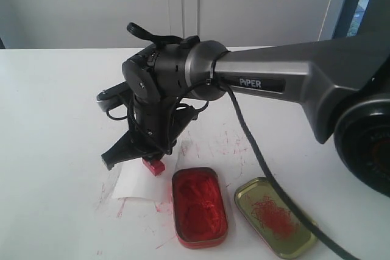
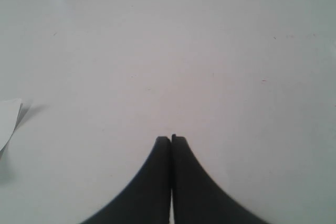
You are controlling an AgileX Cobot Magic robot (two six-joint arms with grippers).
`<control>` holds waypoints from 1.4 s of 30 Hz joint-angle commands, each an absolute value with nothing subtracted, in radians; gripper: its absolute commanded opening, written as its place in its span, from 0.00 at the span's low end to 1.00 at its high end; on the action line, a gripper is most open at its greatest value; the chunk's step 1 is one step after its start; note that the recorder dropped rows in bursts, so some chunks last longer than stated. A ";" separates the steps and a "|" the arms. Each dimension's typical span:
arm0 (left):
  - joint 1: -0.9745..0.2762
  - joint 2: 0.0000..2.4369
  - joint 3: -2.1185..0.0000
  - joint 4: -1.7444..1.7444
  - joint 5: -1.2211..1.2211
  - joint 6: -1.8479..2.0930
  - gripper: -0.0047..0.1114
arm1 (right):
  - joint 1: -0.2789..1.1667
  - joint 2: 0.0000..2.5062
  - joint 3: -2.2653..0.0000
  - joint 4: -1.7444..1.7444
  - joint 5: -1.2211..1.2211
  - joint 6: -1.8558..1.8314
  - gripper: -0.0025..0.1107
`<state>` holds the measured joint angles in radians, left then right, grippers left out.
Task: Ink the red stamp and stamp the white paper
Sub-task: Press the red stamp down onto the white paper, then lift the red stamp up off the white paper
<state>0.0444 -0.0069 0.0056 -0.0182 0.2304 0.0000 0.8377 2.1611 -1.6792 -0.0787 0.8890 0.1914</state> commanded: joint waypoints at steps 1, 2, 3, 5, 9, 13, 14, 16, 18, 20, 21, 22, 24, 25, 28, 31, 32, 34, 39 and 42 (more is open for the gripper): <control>0.047 0.000 0.000 -0.028 0.232 0.000 0.04 | 0.837 2.142 -1.674 -0.086 0.893 0.185 0.02; 0.047 0.000 0.000 -0.028 0.232 0.000 0.04 | 0.837 2.143 -1.674 -0.086 0.890 0.185 0.02; 0.047 0.000 0.000 -0.028 0.232 0.000 0.04 | 0.837 2.147 -1.674 -0.086 0.890 0.185 0.02; 0.047 0.000 0.000 -0.028 0.232 0.000 0.04 | 0.837 2.157 -1.674 -0.086 0.892 0.185 0.02; 0.047 0.000 0.000 -0.028 0.232 0.000 0.04 | 0.837 2.183 -1.674 -0.086 0.937 0.185 0.02; 0.047 0.000 0.000 -0.028 0.232 0.000 0.04 | 0.837 2.171 -1.674 -0.086 0.947 0.185 0.02; 0.047 0.000 0.000 -0.028 0.232 0.000 0.04 | 0.837 2.163 -1.674 -0.086 0.947 0.185 0.02; 0.047 0.000 0.000 -0.028 0.232 0.000 0.04 | 0.837 2.153 -1.674 -0.086 0.949 0.185 0.02; 0.047 0.000 0.000 -0.028 0.232 0.000 0.04 | 0.837 2.140 -1.674 -0.086 0.949 0.185 0.02; 0.047 0.000 0.000 -0.028 0.232 0.000 0.04 | 0.837 2.130 -1.674 -0.086 0.949 0.185 0.02; 0.047 0.000 0.000 -0.028 0.232 0.000 0.04 | 0.837 2.125 -1.674 -0.086 0.949 0.185 0.02; 0.047 0.000 0.000 -0.028 0.232 0.000 0.04 | 0.837 2.119 -1.674 -0.086 0.949 0.185 0.02; 0.047 0.000 0.000 -0.028 0.232 0.000 0.04 | 0.837 2.111 -1.674 -0.086 0.949 0.185 0.02; 0.047 0.000 0.000 -0.028 0.232 0.000 0.04 | 0.837 2.106 -1.674 -0.086 0.949 0.185 0.02; 0.047 0.000 0.000 -0.028 0.232 0.000 0.04 | 0.837 2.097 -1.674 -0.086 0.949 0.185 0.02; 0.047 0.000 0.000 -0.028 0.232 0.000 0.04 | 0.837 2.086 -1.674 -0.086 0.949 0.185 0.02; 0.047 0.000 0.000 -0.028 0.232 0.000 0.04 | 0.837 2.081 -1.674 -0.086 0.949 0.185 0.02; 0.047 0.000 0.000 -0.028 0.232 0.000 0.04 | 0.837 2.070 -1.674 -0.086 0.951 0.185 0.02; 0.047 0.000 0.000 -0.028 0.232 0.000 0.04 | 0.837 2.053 -1.674 -0.066 0.978 0.185 0.02; 0.047 0.000 0.000 -0.028 0.232 0.000 0.04 | 0.837 2.053 -1.674 -0.019 1.017 0.194 0.02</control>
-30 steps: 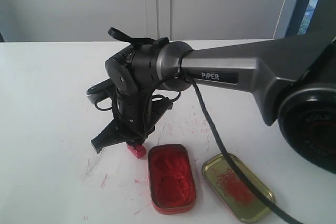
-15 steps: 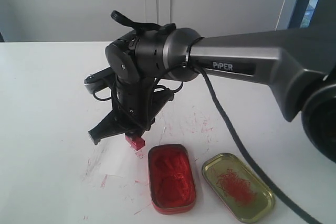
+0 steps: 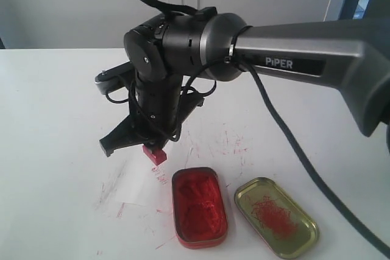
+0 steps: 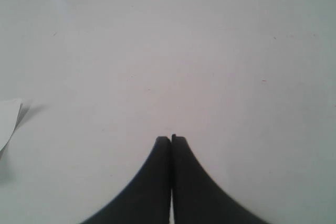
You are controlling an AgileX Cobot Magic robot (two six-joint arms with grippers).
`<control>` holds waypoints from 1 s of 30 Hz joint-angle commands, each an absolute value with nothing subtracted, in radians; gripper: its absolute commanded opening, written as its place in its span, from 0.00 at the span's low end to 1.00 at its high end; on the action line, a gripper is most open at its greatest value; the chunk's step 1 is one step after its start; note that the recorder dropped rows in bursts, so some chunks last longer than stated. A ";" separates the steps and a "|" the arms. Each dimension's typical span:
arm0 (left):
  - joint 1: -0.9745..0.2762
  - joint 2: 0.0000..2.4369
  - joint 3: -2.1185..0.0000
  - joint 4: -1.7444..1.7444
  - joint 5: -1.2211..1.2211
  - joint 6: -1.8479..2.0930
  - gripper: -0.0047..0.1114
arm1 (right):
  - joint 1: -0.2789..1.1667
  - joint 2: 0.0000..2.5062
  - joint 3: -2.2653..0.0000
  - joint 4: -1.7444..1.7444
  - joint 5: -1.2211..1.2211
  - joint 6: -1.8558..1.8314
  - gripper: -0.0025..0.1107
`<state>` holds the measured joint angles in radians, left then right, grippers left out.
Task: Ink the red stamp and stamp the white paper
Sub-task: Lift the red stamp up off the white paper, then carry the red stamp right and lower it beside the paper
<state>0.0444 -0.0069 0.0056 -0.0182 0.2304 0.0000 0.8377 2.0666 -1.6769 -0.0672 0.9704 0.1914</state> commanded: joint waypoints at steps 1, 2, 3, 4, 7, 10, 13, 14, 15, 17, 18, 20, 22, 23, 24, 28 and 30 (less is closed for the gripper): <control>0.047 0.000 0.000 -0.028 0.232 0.000 0.04 | 0.837 2.053 -1.674 0.000 1.026 0.194 0.02; 0.047 0.000 0.000 -0.028 0.232 0.000 0.04 | 0.837 2.053 -1.674 0.009 1.033 0.194 0.02; 0.047 0.000 0.000 -0.028 0.232 0.000 0.04 | 0.837 2.052 -1.674 0.020 1.036 0.191 0.02; 0.047 0.000 0.000 -0.028 0.232 0.000 0.04 | 0.837 2.051 -1.674 0.035 1.036 0.177 0.02; 0.047 0.000 0.000 -0.028 0.232 0.000 0.04 | 0.833 2.047 -1.674 0.099 1.032 0.129 0.02; 0.047 0.000 0.000 -0.028 0.232 0.000 0.04 | 0.808 2.045 -1.674 0.237 1.030 0.058 0.02; 0.047 0.000 0.000 -0.028 0.232 0.000 0.04 | 0.775 2.041 -1.674 0.337 1.026 0.009 0.02; 0.047 0.000 0.000 -0.028 0.232 0.000 0.04 | 0.766 2.039 -1.674 0.356 1.026 0.000 0.02; 0.047 0.000 0.000 -0.028 0.232 0.000 0.04 | 0.757 2.036 -1.674 0.364 1.026 -0.006 0.02; 0.047 0.000 0.000 -0.028 0.232 0.000 0.04 | 0.740 2.025 -1.673 0.369 1.032 -0.006 0.02; 0.047 0.000 0.000 -0.028 0.232 0.000 0.04 | 0.731 2.022 -1.669 0.369 1.032 -0.007 0.02; 0.047 0.000 0.000 -0.028 0.232 0.000 0.04 | 0.710 2.005 -1.647 0.394 1.027 -0.028 0.02; 0.047 0.000 0.000 -0.028 0.232 0.000 0.04 | 0.682 1.989 -1.611 0.467 1.015 -0.079 0.02; 0.047 0.000 0.000 -0.028 0.232 0.000 0.04 | 0.665 1.979 -1.589 0.519 1.007 -0.112 0.02; 0.047 0.000 0.000 -0.028 0.232 0.000 0.04 | 0.651 1.970 -1.570 0.559 0.998 -0.139 0.02; 0.047 0.000 0.000 -0.028 0.232 0.000 0.04 | 0.580 1.939 -1.488 0.706 0.966 -0.243 0.02; 0.047 0.000 0.000 -0.028 0.232 0.000 0.04 | 0.546 1.928 -1.451 0.747 0.956 -0.272 0.02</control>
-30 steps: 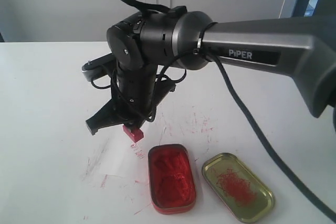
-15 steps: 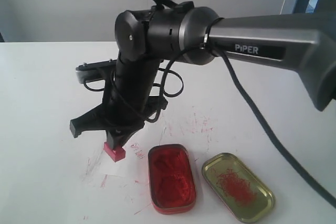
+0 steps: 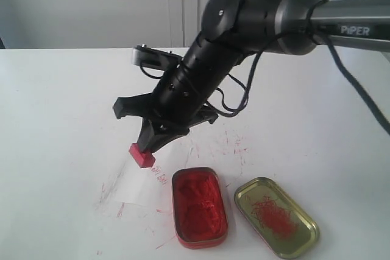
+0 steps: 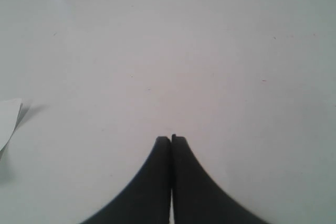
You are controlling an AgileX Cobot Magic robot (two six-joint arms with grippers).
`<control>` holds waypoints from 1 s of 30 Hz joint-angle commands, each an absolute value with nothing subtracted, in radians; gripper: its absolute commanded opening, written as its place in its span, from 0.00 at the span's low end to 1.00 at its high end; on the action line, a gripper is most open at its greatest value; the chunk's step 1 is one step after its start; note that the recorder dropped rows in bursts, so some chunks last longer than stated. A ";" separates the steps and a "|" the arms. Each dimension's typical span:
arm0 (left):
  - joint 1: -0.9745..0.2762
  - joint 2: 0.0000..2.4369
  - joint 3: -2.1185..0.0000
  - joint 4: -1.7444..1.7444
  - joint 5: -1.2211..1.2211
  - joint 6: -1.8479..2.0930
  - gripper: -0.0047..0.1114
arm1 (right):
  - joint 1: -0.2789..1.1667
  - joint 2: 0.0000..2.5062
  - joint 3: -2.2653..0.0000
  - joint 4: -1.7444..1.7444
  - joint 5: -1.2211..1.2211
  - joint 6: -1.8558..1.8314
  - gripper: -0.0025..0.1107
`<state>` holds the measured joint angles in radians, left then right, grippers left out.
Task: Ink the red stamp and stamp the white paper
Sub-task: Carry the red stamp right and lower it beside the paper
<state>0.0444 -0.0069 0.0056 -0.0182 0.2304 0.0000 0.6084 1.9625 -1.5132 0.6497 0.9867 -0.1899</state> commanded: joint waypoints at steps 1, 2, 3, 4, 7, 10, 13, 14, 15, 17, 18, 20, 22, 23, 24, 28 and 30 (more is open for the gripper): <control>0.047 0.000 0.000 -0.028 0.232 0.000 0.04 | 0.529 1.925 -1.436 0.764 0.956 -0.290 0.02; 0.047 0.000 0.000 -0.028 0.232 0.000 0.04 | 0.514 1.922 -1.422 0.779 0.954 -0.311 0.02; 0.047 0.000 0.000 -0.028 0.232 0.000 0.04 | 0.498 1.919 -1.409 0.797 0.954 -0.335 0.02; 0.047 0.000 0.000 -0.028 0.232 0.000 0.04 | 0.485 1.917 -1.398 0.817 0.952 -0.358 0.02; 0.047 0.000 0.000 -0.028 0.232 0.000 0.04 | 0.434 1.913 -1.349 0.928 0.952 -0.456 0.02; 0.047 0.000 0.000 -0.028 0.232 0.000 0.04 | 0.388 1.913 -1.304 1.008 0.949 -0.530 0.02; 0.047 0.000 0.000 -0.028 0.232 0.000 0.04 | 0.347 1.913 -1.255 1.074 0.932 -0.588 0.02; 0.047 0.000 0.000 -0.028 0.232 0.000 0.04 | 0.338 1.913 -1.244 1.088 0.920 -0.606 0.02; 0.047 0.000 0.000 -0.028 0.232 0.000 0.04 | 0.328 1.913 -1.232 1.102 0.904 -0.622 0.02; 0.047 0.000 0.000 -0.028 0.232 0.000 0.04 | 0.310 1.913 -1.211 1.106 0.865 -0.632 0.02; 0.047 0.000 0.000 -0.028 0.232 0.000 0.04 | 0.305 1.913 -1.201 1.109 0.845 -0.632 0.02; 0.047 0.000 0.000 -0.028 0.232 0.000 0.04 | 0.287 1.913 -1.179 1.109 0.796 -0.632 0.02; 0.047 0.000 0.000 -0.028 0.232 0.000 0.04 | 0.268 1.913 -1.161 1.109 0.757 -0.632 0.02; 0.047 0.000 0.000 -0.028 0.232 0.000 0.04 | 0.257 1.913 -1.154 1.109 0.741 -0.632 0.02; 0.047 0.000 0.000 -0.028 0.232 0.000 0.04 | 0.250 1.913 -1.150 1.111 0.725 -0.632 0.02; 0.047 0.000 0.000 -0.028 0.232 0.000 0.04 | 0.217 1.913 -1.132 1.113 0.697 -0.646 0.02; 0.047 0.000 0.000 -0.028 0.232 0.000 0.04 | 0.209 1.913 -1.125 1.113 0.691 -0.650 0.02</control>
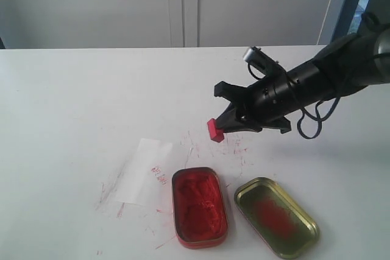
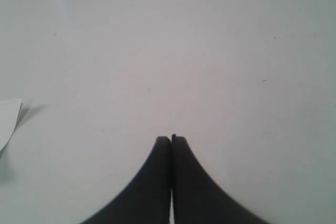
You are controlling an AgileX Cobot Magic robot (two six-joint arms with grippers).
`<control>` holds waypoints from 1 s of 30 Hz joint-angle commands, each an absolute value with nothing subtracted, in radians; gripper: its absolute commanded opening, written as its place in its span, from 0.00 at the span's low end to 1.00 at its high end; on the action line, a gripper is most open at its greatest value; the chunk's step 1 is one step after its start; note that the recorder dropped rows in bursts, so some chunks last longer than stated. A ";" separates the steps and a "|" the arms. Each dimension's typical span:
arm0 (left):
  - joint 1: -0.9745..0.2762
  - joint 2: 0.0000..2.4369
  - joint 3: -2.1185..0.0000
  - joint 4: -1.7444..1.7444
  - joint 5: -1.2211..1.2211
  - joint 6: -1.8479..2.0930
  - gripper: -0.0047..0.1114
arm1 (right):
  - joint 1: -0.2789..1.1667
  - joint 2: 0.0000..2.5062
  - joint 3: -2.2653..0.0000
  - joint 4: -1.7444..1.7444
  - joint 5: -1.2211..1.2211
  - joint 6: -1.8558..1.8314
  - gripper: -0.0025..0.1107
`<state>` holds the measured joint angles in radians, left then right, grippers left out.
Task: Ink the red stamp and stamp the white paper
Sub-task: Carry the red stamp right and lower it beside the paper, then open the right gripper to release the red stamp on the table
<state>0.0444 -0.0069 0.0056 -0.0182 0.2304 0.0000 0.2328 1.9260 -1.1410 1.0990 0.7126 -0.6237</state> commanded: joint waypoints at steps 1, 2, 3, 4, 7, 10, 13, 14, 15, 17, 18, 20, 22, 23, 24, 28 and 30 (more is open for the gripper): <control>0.047 0.000 0.000 -0.028 0.232 0.000 0.04 | 0.209 1.918 -1.123 1.109 0.691 -0.652 0.02; 0.047 0.000 0.000 -0.028 0.232 0.000 0.04 | 0.209 1.923 -1.123 1.109 0.691 -0.659 0.02; 0.047 0.000 0.000 -0.028 0.232 0.000 0.04 | 0.209 1.928 -1.123 1.109 0.691 -0.661 0.02; 0.047 0.000 0.000 -0.028 0.232 0.000 0.04 | 0.209 1.939 -1.123 1.112 0.691 -0.661 0.02; 0.047 0.000 0.000 -0.028 0.232 0.000 0.04 | 0.209 1.971 -1.123 1.138 0.693 -0.661 0.02; 0.047 0.000 0.000 -0.028 0.232 0.000 0.04 | 0.209 1.999 -1.123 1.177 0.711 -0.673 0.02; 0.047 0.000 0.000 -0.028 0.232 0.000 0.04 | 0.209 2.018 -1.123 1.197 0.720 -0.686 0.02; 0.047 0.000 0.000 -0.028 0.232 0.000 0.04 | 0.209 2.023 -1.123 1.197 0.720 -0.686 0.02; 0.047 0.000 0.000 -0.028 0.232 0.000 0.04 | 0.209 2.027 -1.123 1.197 0.720 -0.686 0.02; 0.047 0.000 0.000 -0.028 0.232 0.000 0.04 | 0.209 2.031 -1.123 1.197 0.725 -0.686 0.02; 0.047 0.000 0.000 -0.028 0.232 0.000 0.04 | 0.209 2.033 -1.123 1.197 0.725 -0.686 0.02; 0.047 0.000 0.000 -0.028 0.232 0.000 0.04 | 0.209 2.036 -1.123 1.195 0.725 -0.686 0.02; 0.047 0.000 0.000 -0.028 0.232 0.000 0.04 | 0.209 2.043 -1.123 1.193 0.727 -0.670 0.02; 0.047 0.000 0.000 -0.028 0.232 0.000 0.04 | 0.209 2.047 -1.123 1.193 0.730 -0.662 0.02; 0.047 0.000 0.000 -0.028 0.232 0.000 0.04 | 0.209 2.049 -1.123 1.193 0.732 -0.652 0.02; 0.047 0.000 0.000 -0.028 0.232 0.000 0.04 | 0.209 2.051 -1.116 1.190 0.728 -0.627 0.09; 0.047 0.000 0.000 -0.028 0.232 0.000 0.04 | 0.209 2.051 -1.116 1.174 0.726 -0.625 0.17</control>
<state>0.0444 -0.0069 0.0056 -0.0182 0.2304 0.0000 0.2153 2.0491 -1.1254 1.1921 0.7239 -0.6349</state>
